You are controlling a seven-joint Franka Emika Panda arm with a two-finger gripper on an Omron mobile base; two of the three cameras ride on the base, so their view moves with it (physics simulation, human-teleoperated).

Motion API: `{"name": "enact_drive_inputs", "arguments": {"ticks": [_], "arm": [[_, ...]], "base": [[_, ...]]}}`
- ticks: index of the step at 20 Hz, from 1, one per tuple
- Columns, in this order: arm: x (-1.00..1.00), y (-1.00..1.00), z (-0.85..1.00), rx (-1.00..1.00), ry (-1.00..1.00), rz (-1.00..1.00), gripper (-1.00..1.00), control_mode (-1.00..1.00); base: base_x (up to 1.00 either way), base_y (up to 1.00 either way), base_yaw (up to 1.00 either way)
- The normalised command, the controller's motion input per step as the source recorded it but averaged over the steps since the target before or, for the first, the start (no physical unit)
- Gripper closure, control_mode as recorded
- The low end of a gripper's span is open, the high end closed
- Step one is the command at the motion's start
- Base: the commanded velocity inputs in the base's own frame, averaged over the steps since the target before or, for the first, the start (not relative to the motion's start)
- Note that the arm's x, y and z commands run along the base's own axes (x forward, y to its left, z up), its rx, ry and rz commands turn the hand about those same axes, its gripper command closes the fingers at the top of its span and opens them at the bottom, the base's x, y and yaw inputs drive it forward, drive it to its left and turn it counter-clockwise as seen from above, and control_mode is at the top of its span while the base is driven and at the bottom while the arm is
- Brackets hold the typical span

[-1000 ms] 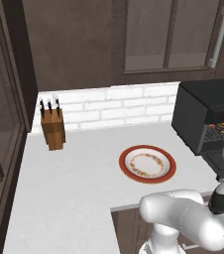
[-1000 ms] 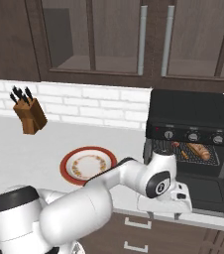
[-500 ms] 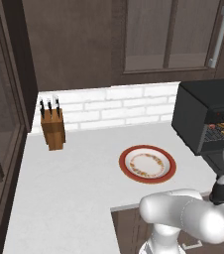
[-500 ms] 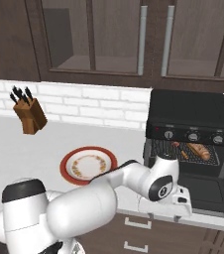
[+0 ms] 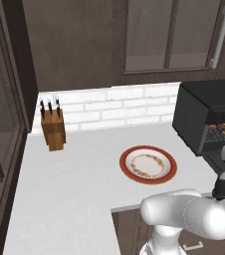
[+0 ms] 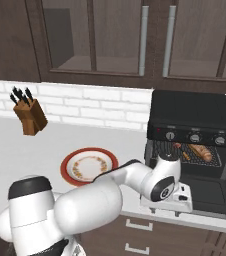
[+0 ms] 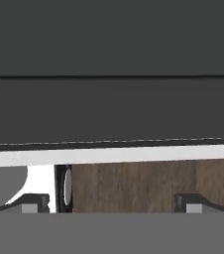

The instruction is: Pick up the kebab skewer and baguette bread, and place them inside the toaster oven. Close the toaster oven door and start by setting the timer.

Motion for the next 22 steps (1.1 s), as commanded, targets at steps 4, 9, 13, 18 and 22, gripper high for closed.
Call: {"name": "enact_drive_inputs", "arguments": {"ticks": [4,9,13,18,22], "arm": [[0.0,0.0,-0.16,0.0,-0.07,-0.08,-1.0,-1.0],[0.01,0.1,-0.16,0.0,-0.11,-0.09,-1.0,-1.0],[0.18,0.21,-0.13,0.0,-0.11,-0.08,-1.0,-1.0],[0.17,0.17,-0.17,0.0,-0.11,-0.04,-1.0,-1.0],[0.18,0.16,-0.17,0.0,-0.09,-0.01,-1.0,-1.0]], "base": [[0.0,0.0,0.0],[0.0,0.0,0.0],[0.0,0.0,0.0],[0.0,0.0,0.0],[0.0,0.0,0.0]]}}
